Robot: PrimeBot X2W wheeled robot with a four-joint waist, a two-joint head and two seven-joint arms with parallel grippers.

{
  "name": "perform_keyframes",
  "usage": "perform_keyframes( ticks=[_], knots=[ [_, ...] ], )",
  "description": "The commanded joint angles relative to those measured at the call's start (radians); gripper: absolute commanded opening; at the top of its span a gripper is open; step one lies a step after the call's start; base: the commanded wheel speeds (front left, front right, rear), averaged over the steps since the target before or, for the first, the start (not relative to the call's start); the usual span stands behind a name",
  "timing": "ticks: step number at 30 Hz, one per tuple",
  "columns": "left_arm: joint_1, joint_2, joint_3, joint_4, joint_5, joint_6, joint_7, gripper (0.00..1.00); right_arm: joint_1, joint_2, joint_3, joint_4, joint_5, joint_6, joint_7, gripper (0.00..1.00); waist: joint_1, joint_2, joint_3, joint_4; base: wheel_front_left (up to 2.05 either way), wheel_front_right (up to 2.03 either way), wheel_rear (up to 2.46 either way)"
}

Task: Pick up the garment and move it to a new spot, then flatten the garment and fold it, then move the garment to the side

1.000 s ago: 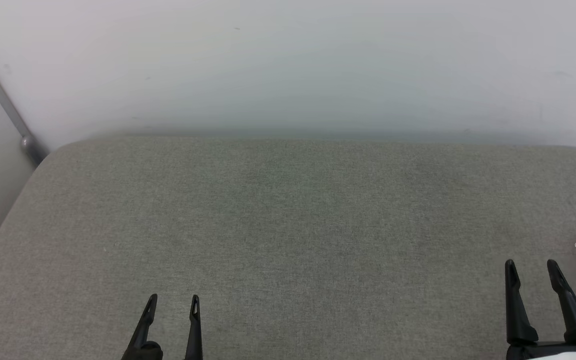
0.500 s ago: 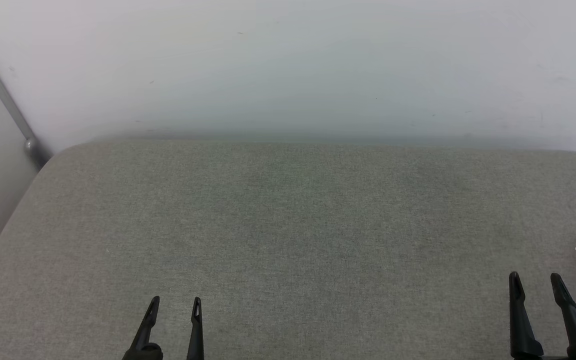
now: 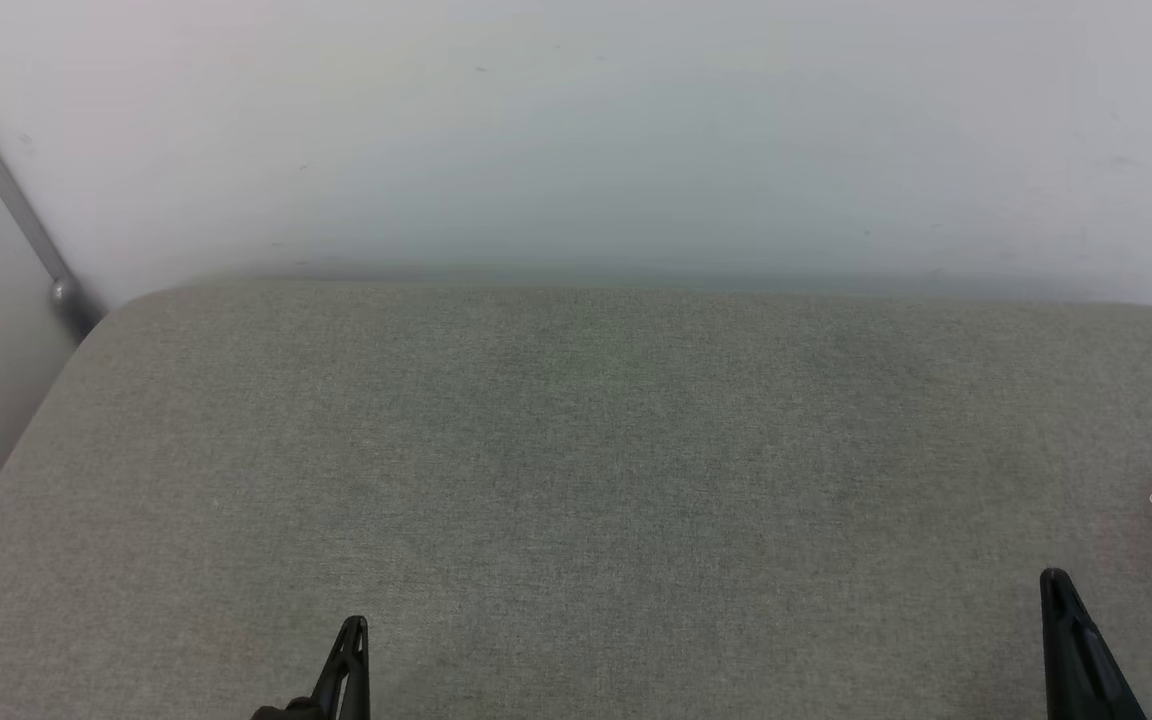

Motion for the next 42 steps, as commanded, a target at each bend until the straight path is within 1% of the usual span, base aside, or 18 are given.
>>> perform_keyframes(
  ticks=[1, 11, 23, 42],
  knots=[
    [-0.005, 0.001, 0.002, -0.012, -0.044, -0.004, 0.005, 0.00, -0.009, 0.000, 0.001, -0.005, 0.040, 0.000, 0.006, 0.00, 0.0000, 0.0000, 0.001, -0.001, 0.00, 0.00, 0.00],
    [-0.050, 0.012, 0.018, 0.012, -0.267, -0.028, 0.045, 0.00, -0.055, -0.006, 0.006, 0.031, 0.234, 0.000, 0.051, 0.00, 0.0000, 0.0000, 0.007, -0.006, 0.00, 0.00, 0.00],
    [-0.097, 0.021, 0.037, 0.041, -0.500, -0.055, 0.087, 0.00, -0.104, -0.010, 0.010, 0.069, 0.437, 0.000, 0.100, 0.00, 0.0000, 0.0000, 0.013, -0.013, 0.00, 0.00, 0.00],
    [-0.155, 0.027, 0.066, 0.068, -0.789, -0.089, 0.145, 0.00, -0.166, -0.013, 0.012, 0.117, 0.692, 0.000, 0.163, 0.00, 0.0000, 0.0000, 0.023, -0.023, 0.00, 0.00, 0.00]
  ],
)
